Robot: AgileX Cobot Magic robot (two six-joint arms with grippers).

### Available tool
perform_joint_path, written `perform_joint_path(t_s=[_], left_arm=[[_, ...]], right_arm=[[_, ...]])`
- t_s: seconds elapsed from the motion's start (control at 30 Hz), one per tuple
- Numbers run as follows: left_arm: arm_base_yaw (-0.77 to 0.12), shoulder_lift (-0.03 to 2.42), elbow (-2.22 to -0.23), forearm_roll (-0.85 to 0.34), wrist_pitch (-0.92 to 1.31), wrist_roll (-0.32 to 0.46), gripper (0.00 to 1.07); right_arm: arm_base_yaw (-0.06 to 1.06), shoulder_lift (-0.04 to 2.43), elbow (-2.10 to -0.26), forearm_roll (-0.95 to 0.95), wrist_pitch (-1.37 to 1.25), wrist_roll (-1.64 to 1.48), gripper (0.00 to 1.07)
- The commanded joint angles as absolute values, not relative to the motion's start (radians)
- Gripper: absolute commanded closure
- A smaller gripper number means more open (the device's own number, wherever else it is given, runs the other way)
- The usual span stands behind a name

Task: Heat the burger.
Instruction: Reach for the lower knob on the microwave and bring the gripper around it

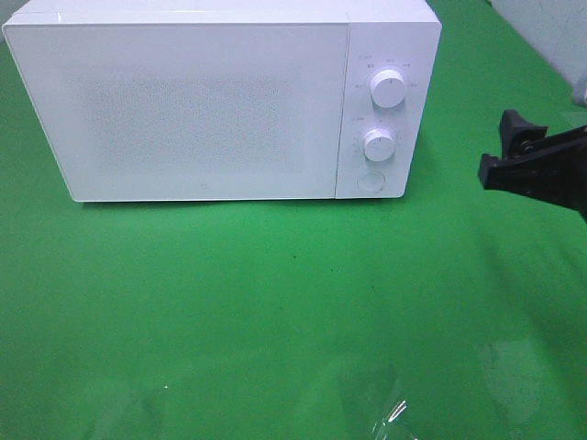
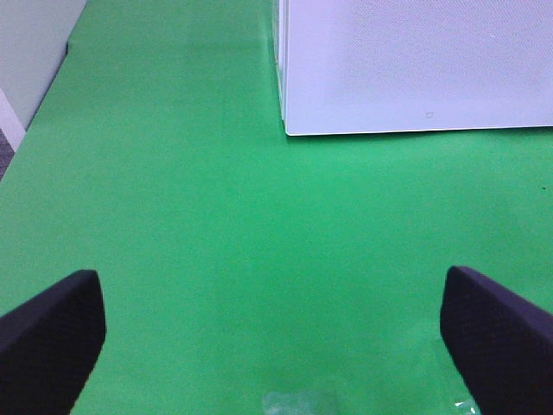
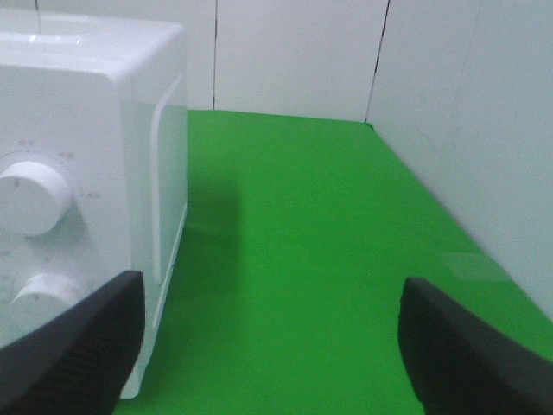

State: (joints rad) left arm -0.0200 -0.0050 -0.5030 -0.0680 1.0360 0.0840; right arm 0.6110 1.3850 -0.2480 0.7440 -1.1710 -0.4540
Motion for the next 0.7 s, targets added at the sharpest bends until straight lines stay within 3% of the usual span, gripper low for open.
perform_joint_path(t_s=[0.03,0.3,0.7], left_arm=[[-0.017,-0.028,-0.498,-0.065,1.037,0.078,0.03],[-0.017,-0.028,-0.498,-0.065,1.037,0.078,0.03],[-0.017,-0.028,-0.498,-0.065,1.037,0.078,0.03]], right_arm=[[0.709,1.446,-0.278,0.811,-1.217,-0.491,0.26],[0.812,1.578,-0.374,0.896,-1.278,-0.493,0.27],[0.825,1.74,-0.488,0.902,-1.31,-0.405,0.29]])
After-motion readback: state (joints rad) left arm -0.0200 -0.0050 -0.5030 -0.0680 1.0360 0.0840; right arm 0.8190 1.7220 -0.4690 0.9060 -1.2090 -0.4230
